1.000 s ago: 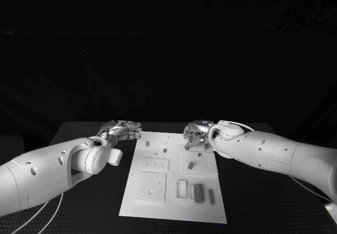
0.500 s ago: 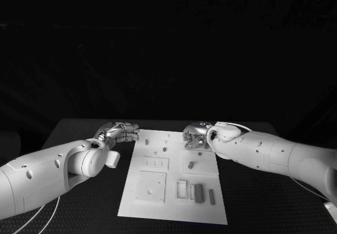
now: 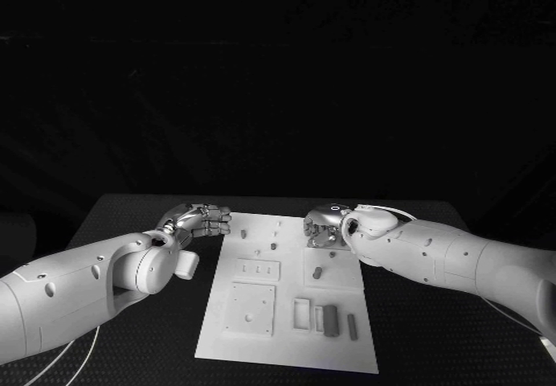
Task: Assemble the parts on the task board
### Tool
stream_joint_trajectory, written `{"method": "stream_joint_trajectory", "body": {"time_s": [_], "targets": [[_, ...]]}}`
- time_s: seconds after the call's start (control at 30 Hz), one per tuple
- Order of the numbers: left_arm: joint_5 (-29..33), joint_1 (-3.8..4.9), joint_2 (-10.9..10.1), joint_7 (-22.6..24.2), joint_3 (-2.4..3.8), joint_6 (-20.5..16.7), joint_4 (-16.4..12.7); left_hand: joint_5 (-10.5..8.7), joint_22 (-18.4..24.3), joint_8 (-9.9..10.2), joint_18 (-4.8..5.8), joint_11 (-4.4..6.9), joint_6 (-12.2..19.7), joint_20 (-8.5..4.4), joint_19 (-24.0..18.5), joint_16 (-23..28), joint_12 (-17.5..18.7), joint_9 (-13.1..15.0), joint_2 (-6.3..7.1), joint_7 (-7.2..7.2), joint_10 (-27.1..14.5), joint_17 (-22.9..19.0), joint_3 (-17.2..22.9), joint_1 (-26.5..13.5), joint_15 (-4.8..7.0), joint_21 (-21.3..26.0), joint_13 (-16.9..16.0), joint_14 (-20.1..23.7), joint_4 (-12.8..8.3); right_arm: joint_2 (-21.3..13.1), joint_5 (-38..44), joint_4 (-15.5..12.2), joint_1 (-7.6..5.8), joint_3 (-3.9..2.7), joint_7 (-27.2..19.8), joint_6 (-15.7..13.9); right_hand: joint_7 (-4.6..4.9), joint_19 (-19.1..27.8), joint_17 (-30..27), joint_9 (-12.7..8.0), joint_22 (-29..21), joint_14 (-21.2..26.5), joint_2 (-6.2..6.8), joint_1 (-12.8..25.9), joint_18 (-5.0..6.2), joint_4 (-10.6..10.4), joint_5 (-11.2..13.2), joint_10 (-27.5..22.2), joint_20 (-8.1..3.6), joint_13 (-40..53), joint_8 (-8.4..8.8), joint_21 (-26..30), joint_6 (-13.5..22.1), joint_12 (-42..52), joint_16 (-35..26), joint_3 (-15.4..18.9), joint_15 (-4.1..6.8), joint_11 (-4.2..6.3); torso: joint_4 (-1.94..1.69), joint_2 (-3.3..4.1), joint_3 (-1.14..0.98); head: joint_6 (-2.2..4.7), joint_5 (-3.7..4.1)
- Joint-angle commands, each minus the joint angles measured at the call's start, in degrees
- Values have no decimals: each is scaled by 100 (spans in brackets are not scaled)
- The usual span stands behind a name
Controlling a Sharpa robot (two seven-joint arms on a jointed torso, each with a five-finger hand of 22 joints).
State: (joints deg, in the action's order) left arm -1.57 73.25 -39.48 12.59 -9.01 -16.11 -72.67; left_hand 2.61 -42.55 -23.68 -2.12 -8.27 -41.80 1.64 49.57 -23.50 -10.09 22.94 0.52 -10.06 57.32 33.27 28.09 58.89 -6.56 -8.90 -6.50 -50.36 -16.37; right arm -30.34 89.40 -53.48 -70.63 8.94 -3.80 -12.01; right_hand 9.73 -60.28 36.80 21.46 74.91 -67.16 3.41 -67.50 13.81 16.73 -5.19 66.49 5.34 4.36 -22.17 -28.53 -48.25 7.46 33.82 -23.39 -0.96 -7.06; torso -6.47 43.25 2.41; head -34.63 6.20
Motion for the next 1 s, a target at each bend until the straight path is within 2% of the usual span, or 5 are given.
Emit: {"method": "stream_joint_trajectory", "body": {"time_s": [0.03,0.13,0.23,0.8,1.0], "targets": [[-29,5,-2,62,6,102,-7,23,11,33,19,-32,-17,-1,38,23,41,-7,12,-16,22,6,-29,9,-7,34,9,-35,5,3,192,34,39,22,51,191,8,14,26,8,145,-32,-21,-18,119,8,-40,55,-53,11,24,-37,-55,-35,-40,-67,13,7,-4,38,-3,24,23],[-29,5,9,61,6,104,5,23,12,35,22,-32,-17,-3,40,26,44,-8,11,-16,23,8,-31,7,-7,36,10,-36,6,7,213,36,48,22,55,203,6,10,110,14,139,-54,61,-26,119,-12,-49,98,-37,14,60,-85,-99,-73,-94,-470,14,6,-5,51,-5,23,28],[-29,5,19,54,6,114,8,23,14,38,24,-32,-17,-5,42,28,47,-10,9,-17,24,10,-33,5,-7,39,11,-36,7,4,259,27,50,22,71,188,2,19,158,23,141,-62,74,0,119,-4,-44,116,-42,17,76,-117,-112,-92,-119,-617,15,10,-9,61,-5,23,40],[-29,5,-2,39,6,133,16,22,25,55,40,-36,-14,-16,47,49,70,-18,11,-22,22,19,-46,-8,-9,58,19,-37,7,-160,268,-91,49,21,94,-181,45,76,321,20,141,-58,337,43,119,-1,-32,-92,-38,-27,213,-221,60,-283,-203,-789,-48,-70,-16,113,-5,58,56],[-29,5,-9,32,6,139,15,22,28,60,44,-36,-13,-19,49,55,76,-20,13,-22,22,23,-48,-9,-9,64,22,-38,6,-233,259,-209,47,18,125,-399,40,69,343,26,143,-70,346,36,119,0,-33,-106,-43,-25,215,-241,60,-294,-202,-805,-52,-74,-17,126,-7,79,66]]}}
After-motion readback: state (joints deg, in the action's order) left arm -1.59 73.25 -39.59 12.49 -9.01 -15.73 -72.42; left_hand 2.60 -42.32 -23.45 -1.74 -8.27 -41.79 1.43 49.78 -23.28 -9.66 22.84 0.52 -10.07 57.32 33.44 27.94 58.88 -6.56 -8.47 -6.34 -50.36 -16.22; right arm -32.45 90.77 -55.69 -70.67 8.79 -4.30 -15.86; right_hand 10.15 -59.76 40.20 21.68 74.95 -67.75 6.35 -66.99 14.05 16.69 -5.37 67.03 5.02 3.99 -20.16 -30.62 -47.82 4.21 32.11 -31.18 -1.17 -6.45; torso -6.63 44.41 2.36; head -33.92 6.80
